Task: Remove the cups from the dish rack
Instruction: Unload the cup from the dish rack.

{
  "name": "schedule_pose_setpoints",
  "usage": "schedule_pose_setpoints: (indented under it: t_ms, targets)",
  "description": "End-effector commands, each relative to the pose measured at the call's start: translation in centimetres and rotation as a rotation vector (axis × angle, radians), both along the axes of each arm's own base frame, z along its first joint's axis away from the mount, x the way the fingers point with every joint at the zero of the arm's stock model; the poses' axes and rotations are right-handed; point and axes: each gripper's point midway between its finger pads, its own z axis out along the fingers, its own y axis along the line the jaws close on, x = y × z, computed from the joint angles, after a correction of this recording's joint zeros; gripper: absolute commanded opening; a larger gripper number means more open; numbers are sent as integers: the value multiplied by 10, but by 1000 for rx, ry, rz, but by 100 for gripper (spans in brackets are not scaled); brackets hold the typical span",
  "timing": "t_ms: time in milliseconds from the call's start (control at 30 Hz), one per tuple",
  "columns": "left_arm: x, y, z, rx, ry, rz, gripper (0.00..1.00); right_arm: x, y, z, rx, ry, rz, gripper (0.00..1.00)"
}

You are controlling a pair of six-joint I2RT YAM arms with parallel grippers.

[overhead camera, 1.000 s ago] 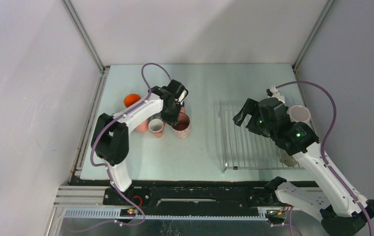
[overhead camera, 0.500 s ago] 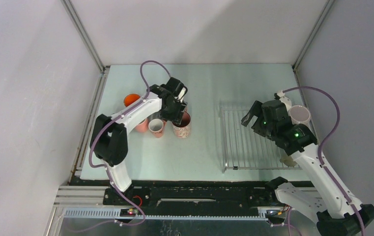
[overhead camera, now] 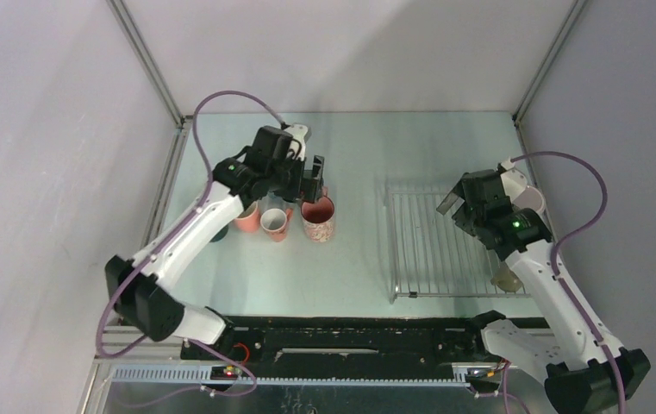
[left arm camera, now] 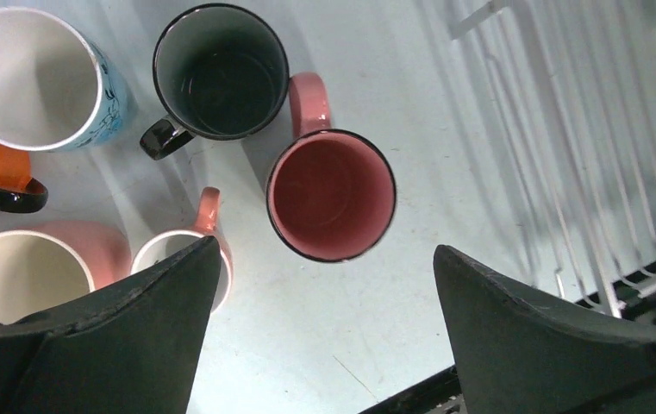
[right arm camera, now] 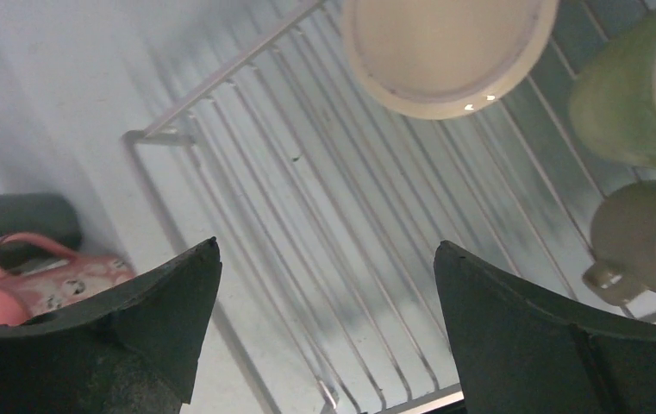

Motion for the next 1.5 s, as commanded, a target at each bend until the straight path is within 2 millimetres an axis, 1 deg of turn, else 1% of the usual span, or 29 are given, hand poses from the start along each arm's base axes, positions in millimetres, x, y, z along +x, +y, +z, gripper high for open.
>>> schedule_pose_setpoints:
  t_ms: [0,167,267,333,400,567,667,800,967,1133,1267,1367,1467]
  targets:
    - [-19,-12,25,-115,-84,-43,100,-2,-26,5,-48,9,-136,100]
    - [-41,-27,32,-190,-113,-105,100,-21,-51,5,-58,33,-292,100]
    - [-52,-38,26,-226,-100,-135,100,-35,-65,4,-82,65,-387,100]
    - [-59,-44,24,-233,-96,-156,100,-49,-76,0,-89,106,-468,100]
    - [-67,-49,24,-237,-93,-178,100,-63,-84,-4,-98,145,-532,100]
    - [-86,-61,27,-243,-80,-239,100,-80,-100,-8,-115,168,-663,100]
    - [-94,-64,26,-223,-70,-260,100,-84,-108,-10,-115,167,-704,100]
    - [-98,-66,28,-209,-57,-274,100,-86,-118,-18,-135,174,-724,100]
    - [-98,-68,31,-198,-49,-272,100,-89,-123,-46,-92,197,-729,100]
    - [-98,-67,31,-180,-44,-268,100,-93,-132,-67,-70,185,-773,100]
    - [-96,-67,34,-168,-53,-264,100,-89,-139,-81,-80,173,-794,100]
    - [-93,-67,35,-160,-56,-259,100,-87,-145,-85,-116,164,-785,100]
    - [-91,-69,34,-158,-53,-258,100,-78,-147,-84,-126,140,-733,100]
